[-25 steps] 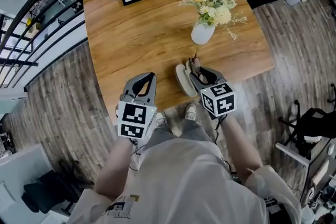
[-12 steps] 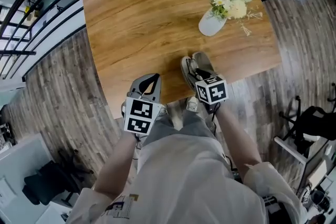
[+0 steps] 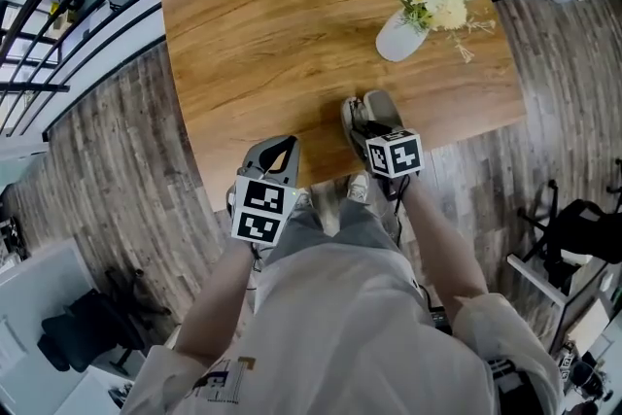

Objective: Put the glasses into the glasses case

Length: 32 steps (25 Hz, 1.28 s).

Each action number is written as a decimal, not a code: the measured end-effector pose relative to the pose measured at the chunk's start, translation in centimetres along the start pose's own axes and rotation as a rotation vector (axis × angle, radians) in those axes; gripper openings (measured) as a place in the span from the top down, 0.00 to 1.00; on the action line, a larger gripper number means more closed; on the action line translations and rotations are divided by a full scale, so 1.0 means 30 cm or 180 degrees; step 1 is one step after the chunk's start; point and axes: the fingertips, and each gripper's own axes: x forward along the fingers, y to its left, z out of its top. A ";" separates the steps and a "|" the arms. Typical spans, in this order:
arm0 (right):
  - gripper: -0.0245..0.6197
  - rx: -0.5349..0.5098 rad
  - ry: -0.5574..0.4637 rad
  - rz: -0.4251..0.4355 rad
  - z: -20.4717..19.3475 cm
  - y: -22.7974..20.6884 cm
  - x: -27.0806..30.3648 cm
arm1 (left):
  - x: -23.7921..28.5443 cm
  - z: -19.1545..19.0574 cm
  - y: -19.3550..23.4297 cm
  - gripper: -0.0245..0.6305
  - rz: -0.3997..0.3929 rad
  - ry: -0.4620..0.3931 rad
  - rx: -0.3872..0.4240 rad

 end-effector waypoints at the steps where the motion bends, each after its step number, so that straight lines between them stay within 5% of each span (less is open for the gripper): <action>1: 0.65 0.0016 -0.0005 0.0006 0.001 0.000 -0.005 | -0.007 0.004 0.007 0.94 0.0015 -0.0009 0.0002; 10: 0.61 0.0027 -0.0274 0.0226 0.087 0.055 -0.155 | -0.083 0.072 0.021 0.94 0.0084 -0.0155 0.0099; 18: 0.82 -0.0011 -0.1280 0.0283 0.369 0.132 -0.486 | -0.168 0.209 0.080 0.94 0.0247 -0.0465 0.0258; 32: 0.90 -0.0813 -0.2682 0.0090 0.642 0.437 -1.086 | -0.540 0.553 0.110 0.94 0.0546 -0.1345 0.0680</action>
